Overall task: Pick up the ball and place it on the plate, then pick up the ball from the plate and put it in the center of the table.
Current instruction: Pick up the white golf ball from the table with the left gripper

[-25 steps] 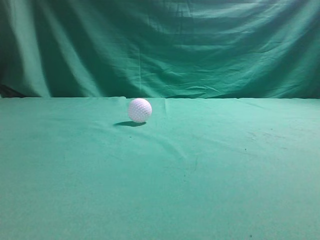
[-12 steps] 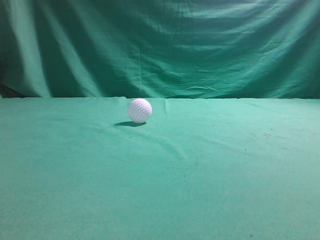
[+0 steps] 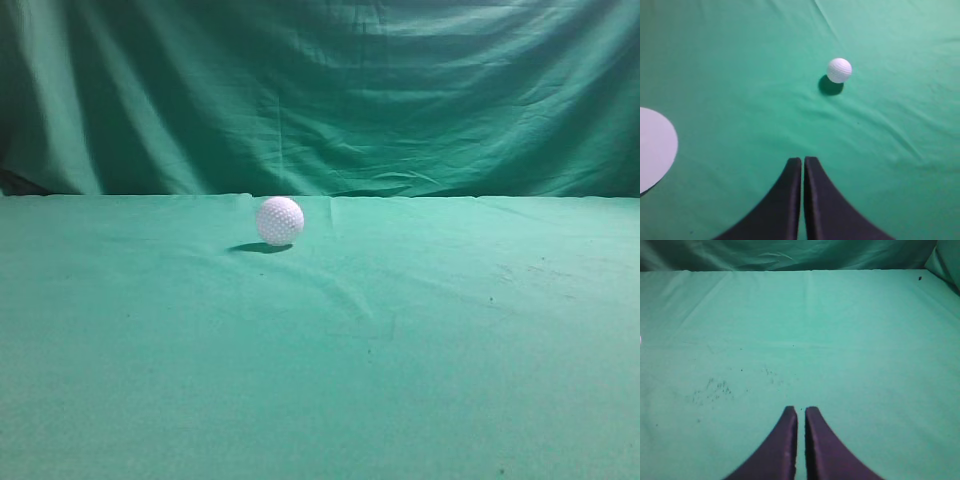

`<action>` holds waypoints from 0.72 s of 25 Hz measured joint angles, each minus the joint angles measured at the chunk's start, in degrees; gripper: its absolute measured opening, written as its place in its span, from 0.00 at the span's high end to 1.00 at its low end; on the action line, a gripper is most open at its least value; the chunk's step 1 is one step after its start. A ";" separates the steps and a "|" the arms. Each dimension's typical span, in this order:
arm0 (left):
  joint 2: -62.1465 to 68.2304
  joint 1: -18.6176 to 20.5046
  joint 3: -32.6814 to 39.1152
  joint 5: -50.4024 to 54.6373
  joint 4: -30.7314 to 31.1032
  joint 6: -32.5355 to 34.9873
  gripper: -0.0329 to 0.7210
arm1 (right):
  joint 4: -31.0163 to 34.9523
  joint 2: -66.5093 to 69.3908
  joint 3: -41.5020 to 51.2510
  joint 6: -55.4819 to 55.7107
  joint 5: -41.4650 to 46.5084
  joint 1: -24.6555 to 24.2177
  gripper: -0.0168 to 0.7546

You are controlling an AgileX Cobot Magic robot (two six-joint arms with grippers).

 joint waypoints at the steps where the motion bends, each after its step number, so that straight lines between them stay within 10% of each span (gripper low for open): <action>1: 2.88 -0.49 -1.24 0.13 -1.00 1.75 0.96 | 0.00 0.00 0.00 0.00 0.00 0.00 0.92; 9: 26.38 -13.59 -14.02 -0.50 1.25 5.40 0.96 | 0.00 0.00 0.00 0.00 0.00 0.00 0.92; 15: 43.63 -15.90 -27.07 1.43 2.56 5.40 0.96 | 0.00 0.00 0.00 0.00 0.00 0.00 0.92; 18: 50.15 -15.90 -33.11 2.83 3.26 6.04 0.77 | 0.00 0.00 0.00 0.00 0.00 0.00 0.92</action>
